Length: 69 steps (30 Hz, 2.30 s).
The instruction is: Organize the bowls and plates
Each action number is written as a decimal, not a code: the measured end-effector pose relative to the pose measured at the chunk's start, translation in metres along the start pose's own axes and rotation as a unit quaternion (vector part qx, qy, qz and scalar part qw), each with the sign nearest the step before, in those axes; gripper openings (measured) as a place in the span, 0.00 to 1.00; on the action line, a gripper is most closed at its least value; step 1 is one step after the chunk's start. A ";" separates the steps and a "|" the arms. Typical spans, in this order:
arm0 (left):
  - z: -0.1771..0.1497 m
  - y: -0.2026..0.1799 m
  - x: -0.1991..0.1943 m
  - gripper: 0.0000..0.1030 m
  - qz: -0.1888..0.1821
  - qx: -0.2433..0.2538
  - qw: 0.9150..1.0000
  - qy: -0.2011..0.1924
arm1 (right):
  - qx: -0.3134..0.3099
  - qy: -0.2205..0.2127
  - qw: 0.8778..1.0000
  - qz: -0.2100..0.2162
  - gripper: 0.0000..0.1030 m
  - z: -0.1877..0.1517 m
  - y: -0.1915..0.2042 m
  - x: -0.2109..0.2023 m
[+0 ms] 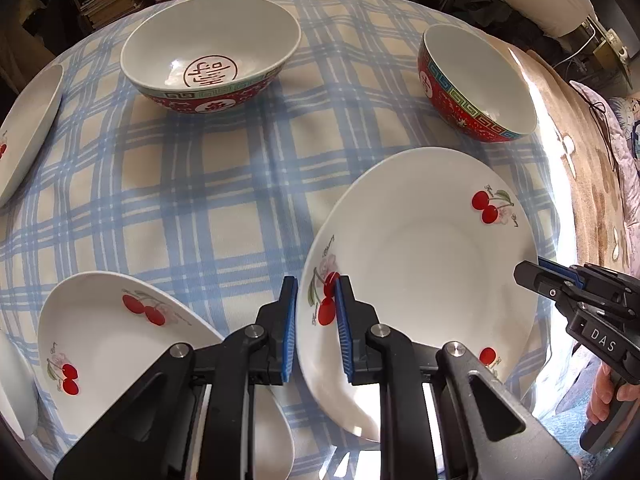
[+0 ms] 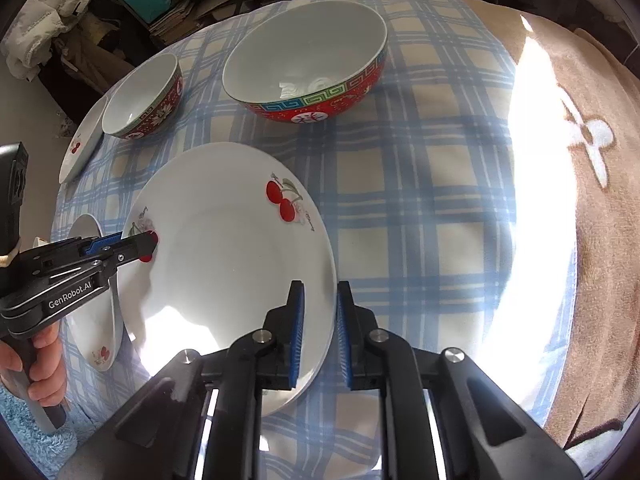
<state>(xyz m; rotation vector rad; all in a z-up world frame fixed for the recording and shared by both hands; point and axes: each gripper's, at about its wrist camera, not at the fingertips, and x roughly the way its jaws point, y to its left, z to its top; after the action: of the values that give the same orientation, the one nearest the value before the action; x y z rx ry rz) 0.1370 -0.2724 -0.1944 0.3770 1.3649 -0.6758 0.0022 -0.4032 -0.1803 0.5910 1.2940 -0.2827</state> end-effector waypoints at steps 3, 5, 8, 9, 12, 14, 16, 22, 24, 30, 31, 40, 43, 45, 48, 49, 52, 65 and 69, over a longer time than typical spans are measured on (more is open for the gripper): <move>-0.001 -0.004 0.000 0.18 0.008 0.006 1.000 -0.004 | 0.016 0.010 1.000 0.014 0.15 0.001 -0.004 0.008; -0.002 -0.014 0.000 0.18 0.022 0.023 0.999 -0.011 | 0.019 0.013 1.000 0.014 0.15 0.001 -0.005 0.011; -0.001 -0.021 0.001 0.18 0.029 0.028 0.999 -0.015 | 0.026 0.008 0.999 0.017 0.15 0.002 -0.007 0.008; -0.001 -0.023 0.001 0.18 0.029 0.027 0.999 -0.015 | 0.028 0.007 0.999 0.017 0.15 0.002 -0.007 0.007; -0.001 -0.029 -0.002 0.18 0.036 0.031 0.999 -0.016 | 0.016 0.002 1.000 0.004 0.15 0.002 -0.004 0.004; -0.002 -0.031 -0.005 0.18 0.042 0.035 0.998 -0.016 | 0.009 -0.001 1.000 -0.003 0.15 0.002 -0.001 0.003; -0.001 -0.035 -0.008 0.18 0.043 0.036 0.998 -0.020 | 0.005 -0.005 1.000 -0.005 0.15 0.003 0.001 0.001; -0.005 -0.033 -0.022 0.16 0.030 0.032 0.999 -0.026 | 0.006 -0.028 1.000 -0.007 0.14 0.008 0.000 -0.016; -0.005 -0.032 -0.025 0.16 0.030 0.031 0.999 -0.026 | 0.006 -0.033 0.999 -0.007 0.14 0.009 0.001 -0.020; -0.009 -0.013 -0.041 0.17 0.036 0.024 0.999 -0.033 | 0.001 -0.036 0.999 -0.006 0.15 0.007 0.008 -0.027; -0.010 -0.011 -0.044 0.17 0.037 0.023 0.998 -0.035 | -0.001 -0.039 0.999 -0.006 0.15 0.007 0.010 -0.029; -0.024 0.009 -0.075 0.17 0.049 0.021 0.998 -0.044 | -0.018 -0.052 0.998 0.005 0.14 0.007 0.041 -0.043; -0.030 0.015 -0.083 0.17 0.060 0.023 0.997 -0.043 | -0.032 -0.058 0.998 0.000 0.15 0.002 0.054 -0.047; -0.032 0.023 -0.089 0.17 0.064 0.019 0.997 -0.042 | -0.036 -0.057 0.998 0.002 0.15 0.001 0.063 -0.047; -0.038 0.037 -0.098 0.17 0.071 0.007 0.997 -0.041 | -0.043 -0.057 0.997 0.007 0.15 0.000 0.079 -0.049; -0.041 0.042 -0.101 0.17 0.076 0.004 0.996 -0.042 | -0.047 -0.058 0.997 0.008 0.15 0.000 0.085 -0.049; -0.048 0.059 -0.111 0.17 0.088 -0.009 0.995 -0.043 | -0.057 -0.056 0.997 0.015 0.15 -0.002 0.105 -0.047; -0.092 0.131 -0.126 0.18 0.109 -0.068 0.991 -0.031 | -0.119 -0.045 0.991 0.032 0.15 -0.016 0.186 -0.026; -0.101 0.146 -0.120 0.18 0.110 -0.085 0.990 -0.026 | -0.128 -0.036 0.991 0.034 0.15 -0.018 0.202 -0.014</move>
<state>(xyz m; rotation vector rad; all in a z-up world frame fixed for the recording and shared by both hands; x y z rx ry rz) 0.1459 -0.0731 -0.1164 0.3637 1.2977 -0.3816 0.0875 -0.2297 -0.1191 0.4017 1.2144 -0.0781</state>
